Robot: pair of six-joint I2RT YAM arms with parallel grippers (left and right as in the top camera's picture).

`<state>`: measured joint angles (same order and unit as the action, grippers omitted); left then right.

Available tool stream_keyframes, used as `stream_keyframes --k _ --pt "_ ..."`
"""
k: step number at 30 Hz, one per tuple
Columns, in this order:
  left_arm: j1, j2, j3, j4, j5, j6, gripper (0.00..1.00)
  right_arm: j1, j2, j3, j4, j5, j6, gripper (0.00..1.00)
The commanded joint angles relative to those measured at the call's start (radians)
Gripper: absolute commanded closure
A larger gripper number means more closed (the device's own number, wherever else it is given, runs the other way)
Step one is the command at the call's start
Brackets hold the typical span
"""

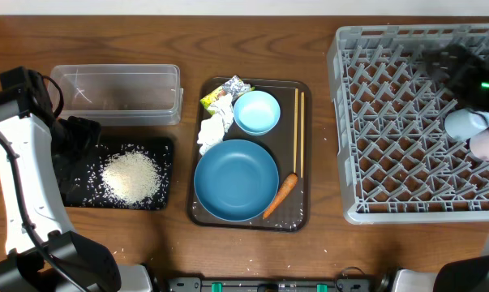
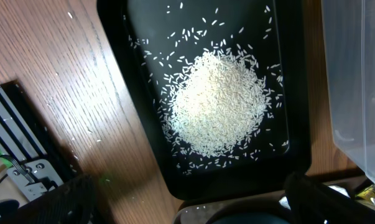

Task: Sort waste into correct bins and load items into the dishwasher rack
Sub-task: 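Move the right gripper back to the chopsticks on the middle tray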

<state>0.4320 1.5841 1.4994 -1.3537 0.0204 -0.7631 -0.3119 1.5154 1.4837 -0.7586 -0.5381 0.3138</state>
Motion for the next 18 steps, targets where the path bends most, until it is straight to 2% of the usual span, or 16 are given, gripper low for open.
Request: stream_keyframes --k 1,7,10,13,18 --pt "0.003 0.010 0.009 -0.003 -0.005 -0.009 0.01 0.132 0.021 0.000 -0.014 -0.020 -0.068 0.04" --pt "0.003 0.010 0.009 -0.003 -0.005 -0.009 0.01 0.364 0.042 0.000 -0.031 0.163 -0.068 0.01" --pt "0.003 0.010 0.009 -0.003 -0.005 -0.009 0.01 0.454 0.052 0.000 -0.031 0.176 -0.068 0.01" --pt "0.003 0.010 0.009 -0.003 -0.005 -0.009 0.01 0.519 0.060 0.000 -0.031 0.221 -0.068 0.01" --pt "0.003 0.010 0.009 -0.003 -0.005 -0.009 0.01 0.572 0.063 0.000 -0.042 0.424 -0.068 0.01"
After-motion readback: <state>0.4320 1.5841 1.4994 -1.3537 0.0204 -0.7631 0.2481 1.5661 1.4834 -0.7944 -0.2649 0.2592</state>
